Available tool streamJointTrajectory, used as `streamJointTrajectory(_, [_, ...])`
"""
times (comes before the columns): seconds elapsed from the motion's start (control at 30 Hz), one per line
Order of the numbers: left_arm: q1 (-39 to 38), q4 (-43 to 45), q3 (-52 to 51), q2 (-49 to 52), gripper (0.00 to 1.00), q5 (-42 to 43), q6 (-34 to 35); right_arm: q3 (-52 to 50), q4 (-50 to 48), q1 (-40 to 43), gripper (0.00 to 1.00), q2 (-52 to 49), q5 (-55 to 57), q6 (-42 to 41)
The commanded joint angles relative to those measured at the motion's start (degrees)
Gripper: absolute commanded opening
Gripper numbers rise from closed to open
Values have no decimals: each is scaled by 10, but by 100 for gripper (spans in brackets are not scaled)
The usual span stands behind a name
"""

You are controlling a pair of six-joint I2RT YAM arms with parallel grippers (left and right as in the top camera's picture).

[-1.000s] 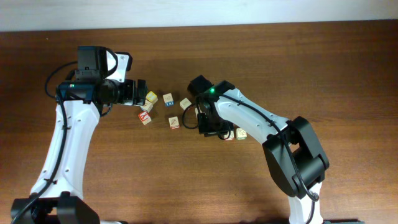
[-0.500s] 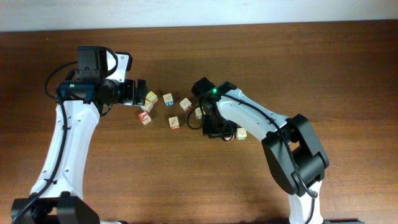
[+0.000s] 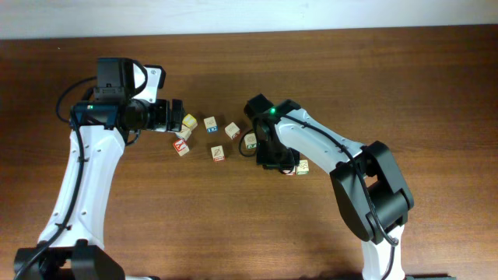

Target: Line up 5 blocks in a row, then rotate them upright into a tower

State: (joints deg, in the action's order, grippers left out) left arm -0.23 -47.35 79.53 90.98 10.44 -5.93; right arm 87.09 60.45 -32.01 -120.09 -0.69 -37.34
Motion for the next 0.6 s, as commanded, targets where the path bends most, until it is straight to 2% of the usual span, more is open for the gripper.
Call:
streamJointTrajectory(0.0, [0, 1, 12, 2, 99, -2, 7, -3, 5, 2, 25, -3, 13, -7])
streamJointTrajectory(0.57, [0, 1, 12, 2, 99, -2, 7, -1, 17, 2, 24, -3, -14, 103])
